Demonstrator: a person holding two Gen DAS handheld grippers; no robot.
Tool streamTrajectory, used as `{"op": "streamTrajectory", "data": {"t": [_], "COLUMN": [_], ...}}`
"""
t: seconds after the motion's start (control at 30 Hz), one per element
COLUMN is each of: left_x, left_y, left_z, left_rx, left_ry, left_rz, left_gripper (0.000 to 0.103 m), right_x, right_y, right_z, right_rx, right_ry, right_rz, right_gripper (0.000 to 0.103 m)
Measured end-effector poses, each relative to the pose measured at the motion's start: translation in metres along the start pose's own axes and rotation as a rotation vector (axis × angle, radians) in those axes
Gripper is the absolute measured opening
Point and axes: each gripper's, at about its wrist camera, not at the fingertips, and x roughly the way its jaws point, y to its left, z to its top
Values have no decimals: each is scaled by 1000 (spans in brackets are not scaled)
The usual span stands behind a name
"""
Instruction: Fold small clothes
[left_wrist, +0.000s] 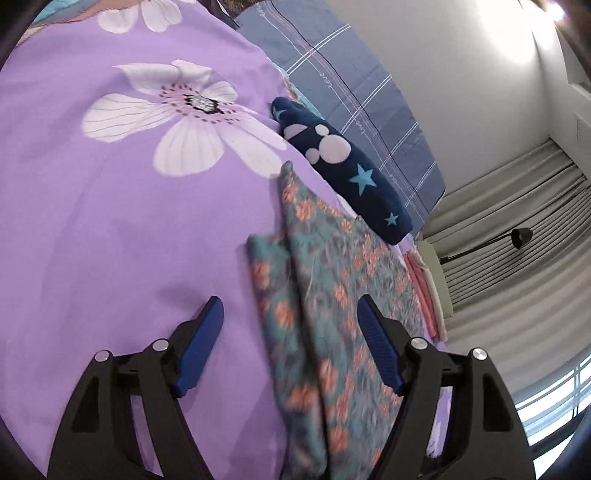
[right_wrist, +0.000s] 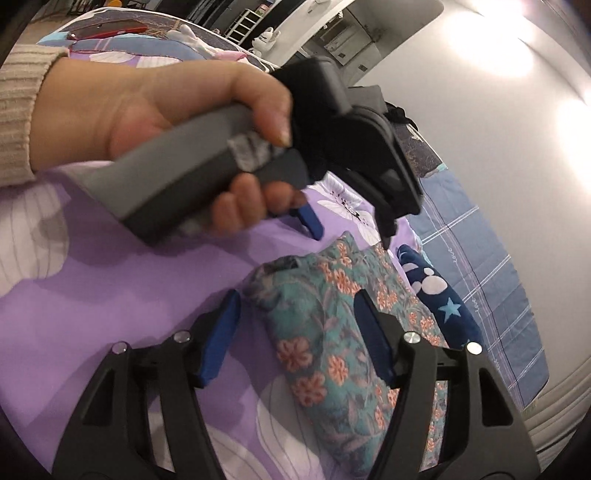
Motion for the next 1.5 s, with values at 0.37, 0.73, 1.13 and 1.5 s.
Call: {"op": "streamTrajectory", "data": {"t": [0.37, 0.73, 1.13, 1.5], "left_x": [27, 7, 12, 41], "left_y": [-30, 15, -10, -22], "left_z": [26, 24, 2, 9], "left_rx": [71, -36, 66, 101], "left_ry": [30, -12, 56, 82], "left_rz": [81, 115, 5, 65], "left_gripper": [3, 10, 65, 8], "right_x": [-9, -22, -8, 8], "right_y": [-15, 25, 19, 15], "right_z": [13, 1, -3, 7], "right_rx": [98, -87, -89, -32], "right_ry": [-19, -58, -12, 26], "right_rz": [19, 26, -105, -109], "right_gripper": [9, 40, 41, 9]}}
